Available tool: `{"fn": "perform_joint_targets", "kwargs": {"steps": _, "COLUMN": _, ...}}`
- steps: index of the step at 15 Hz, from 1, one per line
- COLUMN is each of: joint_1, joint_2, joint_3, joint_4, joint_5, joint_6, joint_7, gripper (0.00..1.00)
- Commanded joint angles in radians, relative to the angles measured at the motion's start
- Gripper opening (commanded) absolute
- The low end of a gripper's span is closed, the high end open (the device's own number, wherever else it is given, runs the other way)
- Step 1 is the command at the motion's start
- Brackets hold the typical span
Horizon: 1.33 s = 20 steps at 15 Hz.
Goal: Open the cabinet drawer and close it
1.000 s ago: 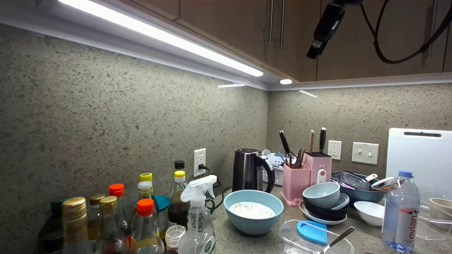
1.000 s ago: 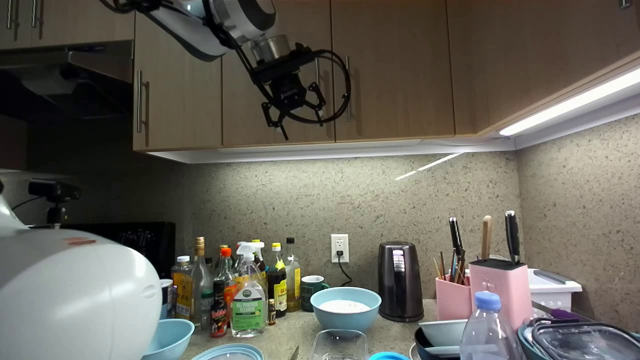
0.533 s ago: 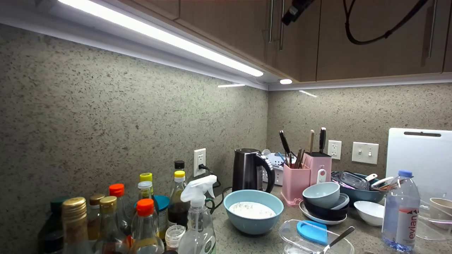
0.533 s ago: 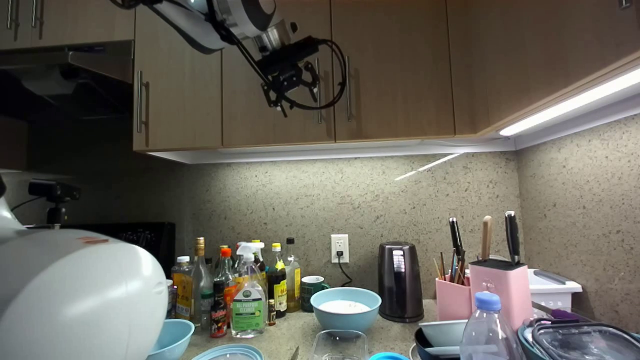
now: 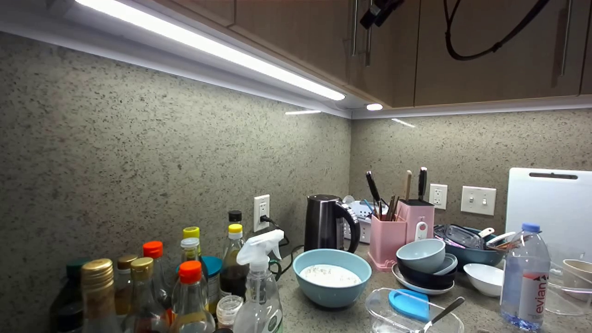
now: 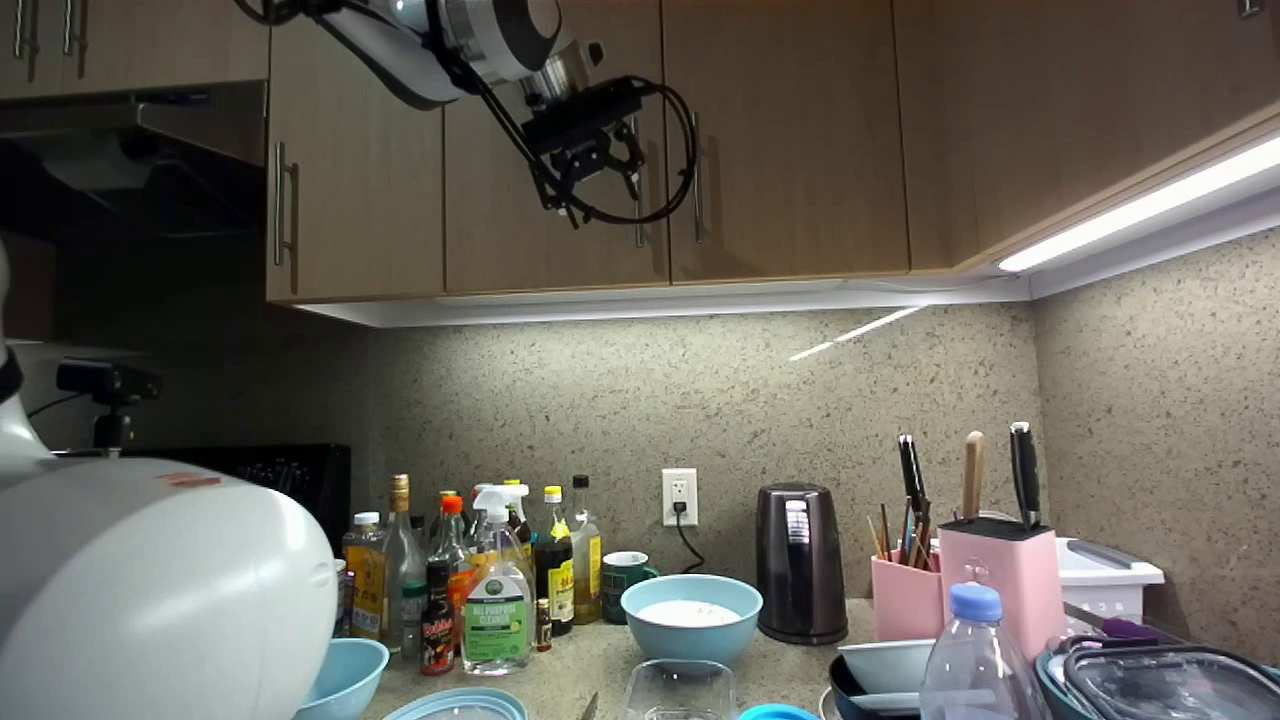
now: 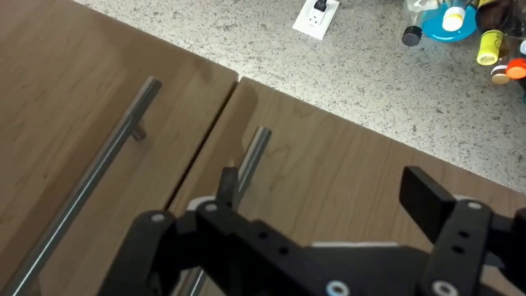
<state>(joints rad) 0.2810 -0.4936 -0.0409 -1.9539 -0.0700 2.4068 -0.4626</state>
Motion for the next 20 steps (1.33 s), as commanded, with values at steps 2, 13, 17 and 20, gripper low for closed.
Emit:
{"fn": "perform_joint_targets", "kwargs": {"steps": 2, "joint_1": -0.055, "joint_2": 0.107, "joint_3": 0.026, "joint_4": 0.12, "joint_5": 0.051, "joint_6": -0.003, "joint_7": 0.129, "gripper": 1.0}}
{"fn": "perform_joint_targets", "kwargs": {"steps": 13, "joint_1": -0.041, "joint_2": 0.215, "joint_3": 0.006, "joint_4": 0.217, "joint_5": 0.19, "joint_6": -0.002, "joint_7": 0.057, "gripper": 1.0}}
{"fn": "perform_joint_targets", "kwargs": {"steps": 17, "joint_1": -0.05, "joint_2": 0.247, "joint_3": 0.008, "joint_4": 0.249, "joint_5": 0.266, "joint_6": -0.005, "joint_7": -0.007, "gripper": 1.0}}
{"fn": "perform_joint_targets", "kwargs": {"steps": 20, "joint_1": -0.061, "joint_2": 0.245, "joint_3": 0.012, "joint_4": 0.252, "joint_5": 0.274, "joint_6": -0.009, "joint_7": -0.01, "gripper": 0.75}}
